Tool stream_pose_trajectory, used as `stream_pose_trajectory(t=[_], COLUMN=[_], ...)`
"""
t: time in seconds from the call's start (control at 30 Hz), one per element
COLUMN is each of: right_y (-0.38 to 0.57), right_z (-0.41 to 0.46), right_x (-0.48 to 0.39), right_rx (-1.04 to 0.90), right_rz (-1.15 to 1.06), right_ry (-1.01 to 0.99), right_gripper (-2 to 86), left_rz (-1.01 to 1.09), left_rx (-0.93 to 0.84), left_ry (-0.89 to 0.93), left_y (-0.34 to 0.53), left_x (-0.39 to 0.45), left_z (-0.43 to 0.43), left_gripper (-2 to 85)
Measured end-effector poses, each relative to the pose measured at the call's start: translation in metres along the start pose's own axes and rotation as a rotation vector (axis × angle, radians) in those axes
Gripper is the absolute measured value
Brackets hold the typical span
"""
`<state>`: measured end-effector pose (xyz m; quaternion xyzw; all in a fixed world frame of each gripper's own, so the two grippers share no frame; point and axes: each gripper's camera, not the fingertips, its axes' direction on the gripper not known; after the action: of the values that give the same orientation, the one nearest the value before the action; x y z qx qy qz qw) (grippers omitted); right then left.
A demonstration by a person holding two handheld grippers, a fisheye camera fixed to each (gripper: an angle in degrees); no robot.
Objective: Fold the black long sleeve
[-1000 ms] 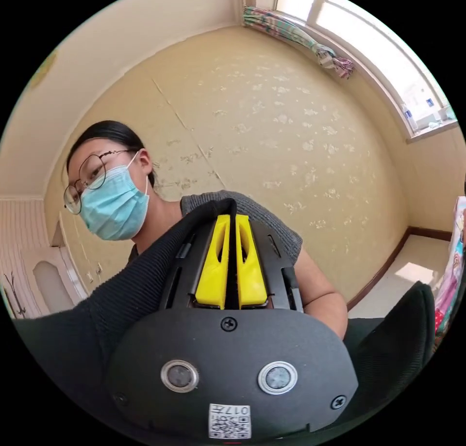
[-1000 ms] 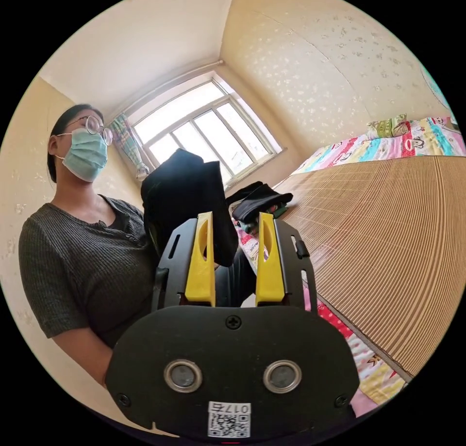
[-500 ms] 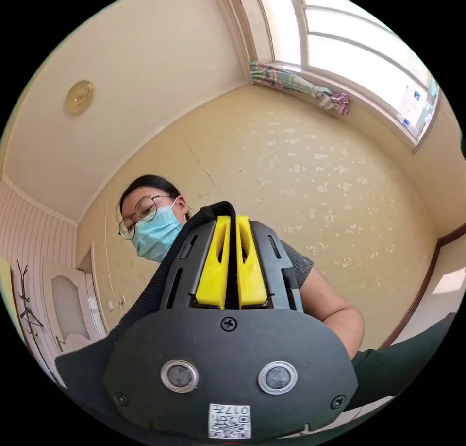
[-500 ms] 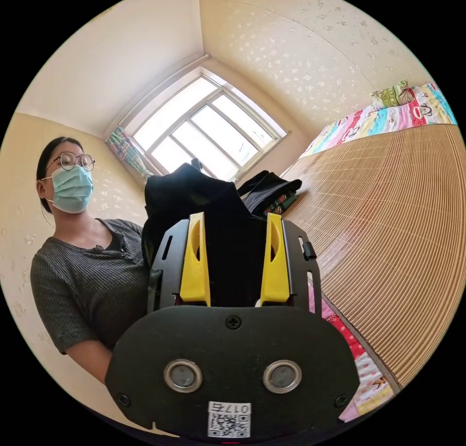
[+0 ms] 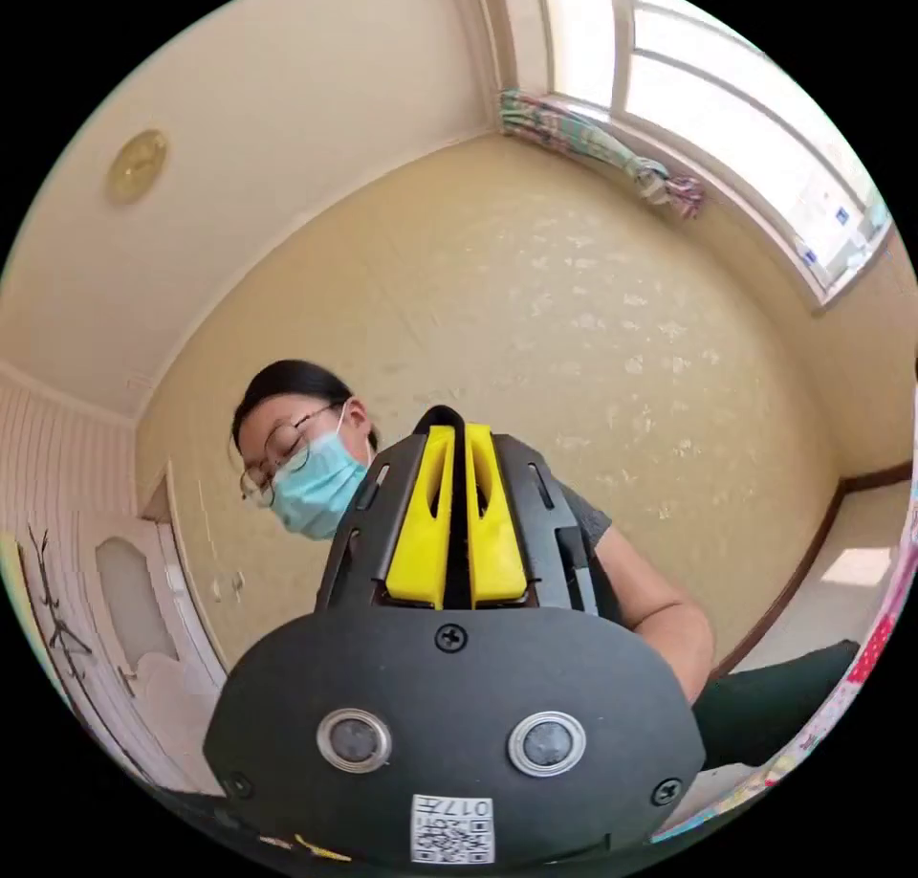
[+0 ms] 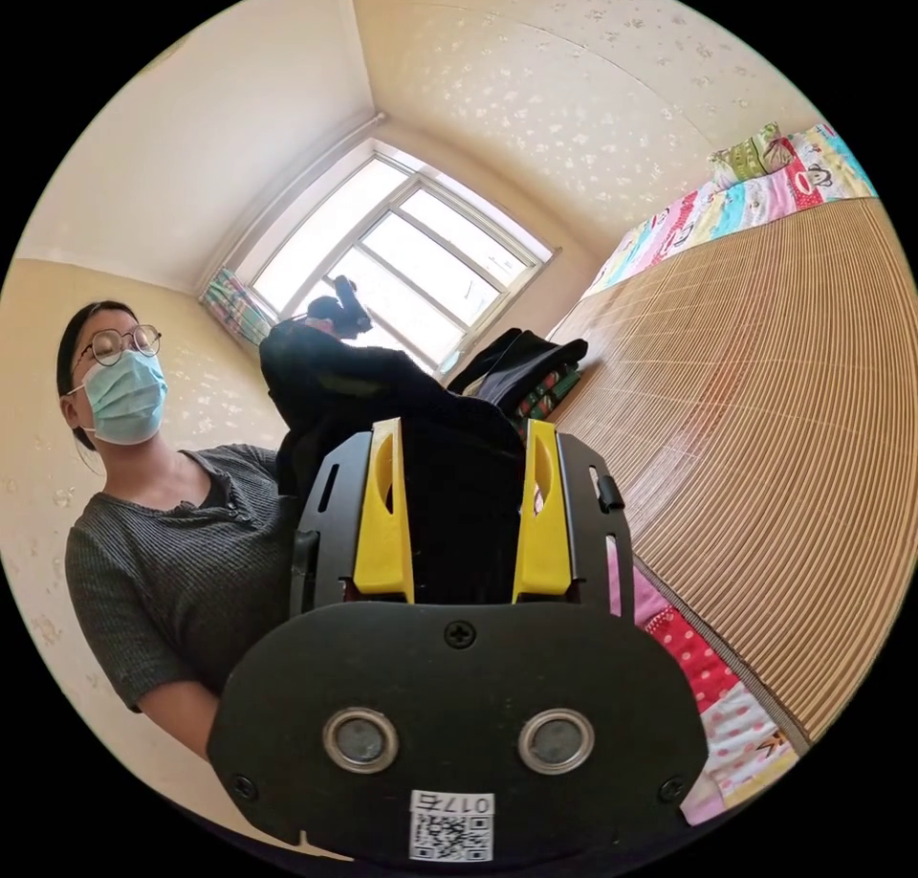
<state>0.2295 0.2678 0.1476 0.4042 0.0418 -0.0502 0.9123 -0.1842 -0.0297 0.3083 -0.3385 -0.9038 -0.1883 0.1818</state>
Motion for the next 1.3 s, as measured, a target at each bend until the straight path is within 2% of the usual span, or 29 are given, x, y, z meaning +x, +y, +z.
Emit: stream_pose_trajectory(t=[0.1, 0.2, 0.33, 0.67, 0.77, 0.8, 0.83, 0.93, 0.97, 1.03, 1.07, 1.1, 1.13, 1.2, 1.3], right_y=[0.0, -0.004, -0.009, -0.047, -0.055, -0.056, -0.058, -0.064, -0.066, -0.068, -0.068, -0.068, -0.066, -0.059, -0.044], right_z=[-0.002, 0.009, 0.047, 0.105, 0.118, 0.116, 0.106, 0.045, 0.03, -0.038, -0.054, -0.085, -0.112, -0.145, -0.164], right_x=[-0.005, -0.014, -0.03, -0.031, -0.035, -0.043, -0.052, -0.074, -0.082, -0.135, -0.152, -0.189, -0.226, -0.277, -0.349], right_rx=[-0.003, -0.05, -0.158, -0.191, -0.261, -0.288, -0.279, -0.17, -0.141, 0.013, 0.052, 0.143, 0.236, 0.408, 0.62], right_rz=[-0.011, -0.065, -0.189, -0.317, -0.354, -0.394, -0.405, -0.354, -0.346, -0.392, -0.411, -0.432, -0.439, -0.432, -0.389], right_ry=[0.008, 0.026, -0.05, -0.321, -0.488, -0.536, -0.472, -0.241, -0.191, 0.047, 0.118, 0.281, 0.404, 0.533, 0.65], right_gripper=[17.3, 17.7, 18.7, 18.8, 14.4, 8.7, 5.6, 4.4, 4.4, 4.2, 4.1, 4.1, 4.0, 4.0, 4.0], left_rz=[0.034, 0.015, 0.019, 0.026, 0.02, 0.001, -0.011, -0.076, -0.106, -0.155, -0.194, -0.227, -0.25, -0.346, -0.466], left_rx=[-0.164, -0.25, -0.235, -0.168, -0.188, -0.202, -0.211, -0.289, -0.343, -0.435, -0.468, -0.476, -0.478, -0.484, -0.587], left_ry=[-0.01, -0.001, 0.027, 0.126, 0.133, 0.117, 0.102, -0.052, -0.158, -0.375, -0.535, -0.722, -0.819, -1.218, -1.526], left_y=[-0.016, -0.012, -0.002, 0.017, 0.017, 0.016, 0.015, 0.002, -0.006, -0.018, -0.026, -0.034, -0.038, -0.049, -0.04], left_x=[-0.014, -0.037, -0.062, -0.135, -0.156, -0.163, -0.166, -0.162, -0.153, -0.136, -0.121, -0.106, -0.098, -0.071, -0.068], left_z=[0.041, 0.068, 0.075, 0.068, 0.069, 0.068, 0.067, 0.059, 0.055, 0.048, 0.04, 0.029, 0.024, 0.002, -0.008], left_gripper=[-0.5, -0.2, -0.1, -0.1, -0.1, -0.1, -0.1, -0.2, -0.2, -0.3, -0.4, -0.6, -0.6, -0.7, -0.8])
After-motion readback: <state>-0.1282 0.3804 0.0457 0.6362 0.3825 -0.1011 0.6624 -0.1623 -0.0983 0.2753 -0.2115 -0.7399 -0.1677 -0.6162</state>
